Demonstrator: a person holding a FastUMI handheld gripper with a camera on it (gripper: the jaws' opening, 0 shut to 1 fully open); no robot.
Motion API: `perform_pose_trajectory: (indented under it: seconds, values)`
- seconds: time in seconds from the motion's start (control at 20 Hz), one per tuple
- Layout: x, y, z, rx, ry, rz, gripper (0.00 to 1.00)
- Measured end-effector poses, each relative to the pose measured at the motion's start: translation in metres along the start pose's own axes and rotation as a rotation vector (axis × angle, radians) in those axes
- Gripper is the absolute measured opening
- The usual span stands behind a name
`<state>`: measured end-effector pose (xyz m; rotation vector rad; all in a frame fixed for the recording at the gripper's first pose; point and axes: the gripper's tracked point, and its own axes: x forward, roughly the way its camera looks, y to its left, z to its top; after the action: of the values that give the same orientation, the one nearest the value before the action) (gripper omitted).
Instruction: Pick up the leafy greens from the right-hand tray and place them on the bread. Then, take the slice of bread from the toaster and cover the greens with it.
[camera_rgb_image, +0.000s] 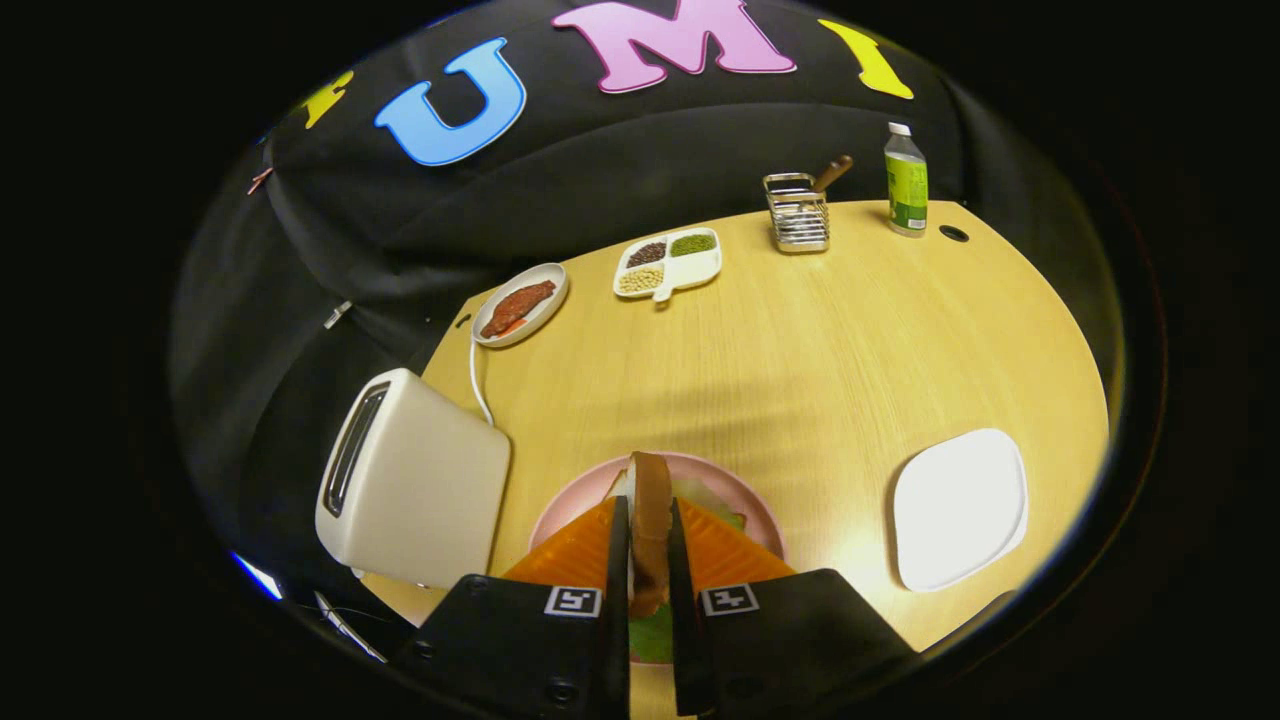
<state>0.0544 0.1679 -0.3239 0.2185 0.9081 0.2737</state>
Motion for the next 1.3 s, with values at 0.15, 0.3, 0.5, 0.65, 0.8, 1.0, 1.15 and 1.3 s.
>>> perform_pose_trajectory:
  seconds: [0.15,0.3,0.5,0.65,0.8,1.0,1.15,1.3]
  values:
    - [0.000,-0.020,-0.016,0.028,0.031,-0.056,0.31]
    - [0.004,-0.030,-0.034,-0.019,0.065,-0.085,0.52]
    - [0.000,-0.033,-0.039,-0.090,0.056,-0.087,0.78]
    - [-0.009,-0.031,-0.032,-0.102,0.024,-0.073,0.99]
    - [-0.025,-0.033,-0.016,-0.127,-0.025,-0.073,0.99]
    - [-0.061,-0.033,0.021,-0.178,-0.127,-0.061,0.99]
    - [-0.100,-0.035,0.063,-0.217,-0.246,-0.054,0.99]
    - [-0.144,-0.036,0.108,-0.275,-0.375,-0.050,0.99]
